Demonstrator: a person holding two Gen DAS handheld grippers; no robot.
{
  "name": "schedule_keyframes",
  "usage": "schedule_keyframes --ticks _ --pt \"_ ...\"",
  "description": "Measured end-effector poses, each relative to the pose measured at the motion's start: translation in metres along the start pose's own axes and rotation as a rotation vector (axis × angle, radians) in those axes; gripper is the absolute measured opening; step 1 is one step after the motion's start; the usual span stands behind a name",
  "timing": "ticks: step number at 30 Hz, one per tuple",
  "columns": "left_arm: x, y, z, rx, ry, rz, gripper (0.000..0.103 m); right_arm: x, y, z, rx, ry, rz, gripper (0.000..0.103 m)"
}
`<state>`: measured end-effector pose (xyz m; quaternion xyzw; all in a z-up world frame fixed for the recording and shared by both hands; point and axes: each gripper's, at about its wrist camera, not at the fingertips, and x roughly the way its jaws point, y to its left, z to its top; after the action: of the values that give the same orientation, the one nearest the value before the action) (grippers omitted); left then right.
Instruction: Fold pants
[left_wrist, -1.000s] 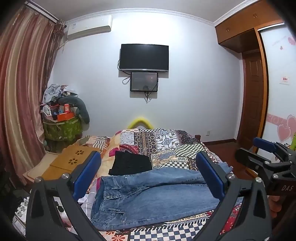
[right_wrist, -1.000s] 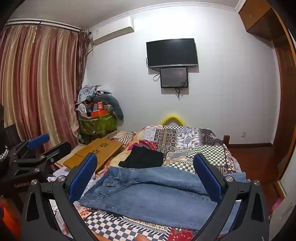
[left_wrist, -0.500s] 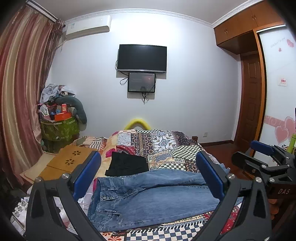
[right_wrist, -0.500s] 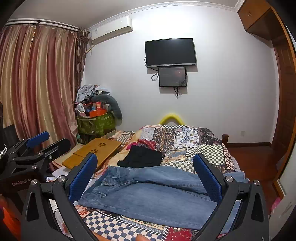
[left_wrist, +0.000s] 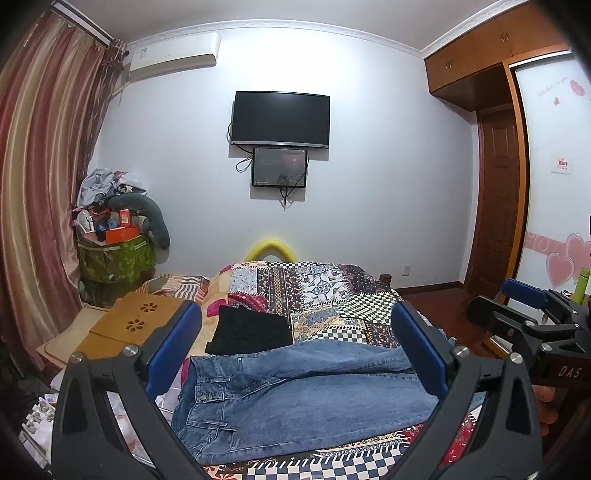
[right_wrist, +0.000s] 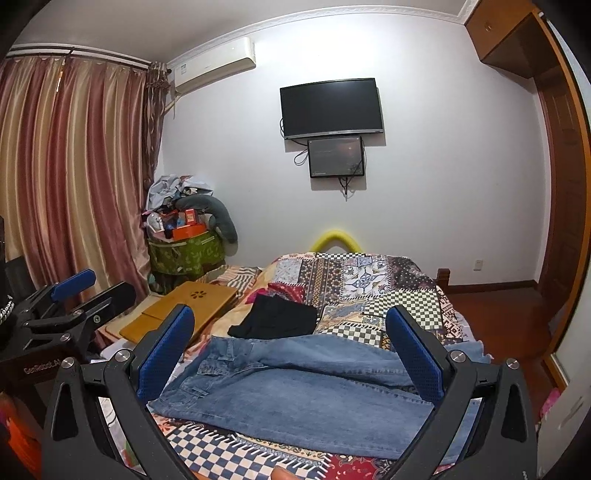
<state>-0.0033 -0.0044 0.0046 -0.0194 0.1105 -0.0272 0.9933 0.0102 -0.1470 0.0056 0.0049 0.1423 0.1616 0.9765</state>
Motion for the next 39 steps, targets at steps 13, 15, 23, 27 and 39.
schedule_keyframes --ticks 13,15,23,27,39 --pt "0.0031 0.0024 -0.0003 -0.016 0.010 -0.010 0.103 0.0010 -0.0025 -0.0011 -0.001 -0.005 -0.004 0.103" --pt "0.0048 0.0035 -0.0003 -0.016 0.011 -0.011 0.103 0.0020 -0.0032 -0.0012 0.001 -0.004 -0.004 0.103" --pt "0.0065 0.0036 -0.0017 -0.018 0.012 -0.009 0.103 0.0024 -0.0034 -0.0029 -0.002 -0.004 -0.009 0.103" --pt "0.0065 0.0040 -0.0010 -0.017 0.012 -0.009 0.103 0.0022 -0.0033 -0.0022 -0.001 -0.004 -0.011 0.103" --pt "0.0064 0.0035 -0.0033 -0.008 0.007 -0.012 0.103 0.0014 -0.0021 -0.0030 -0.001 -0.006 -0.015 0.103"
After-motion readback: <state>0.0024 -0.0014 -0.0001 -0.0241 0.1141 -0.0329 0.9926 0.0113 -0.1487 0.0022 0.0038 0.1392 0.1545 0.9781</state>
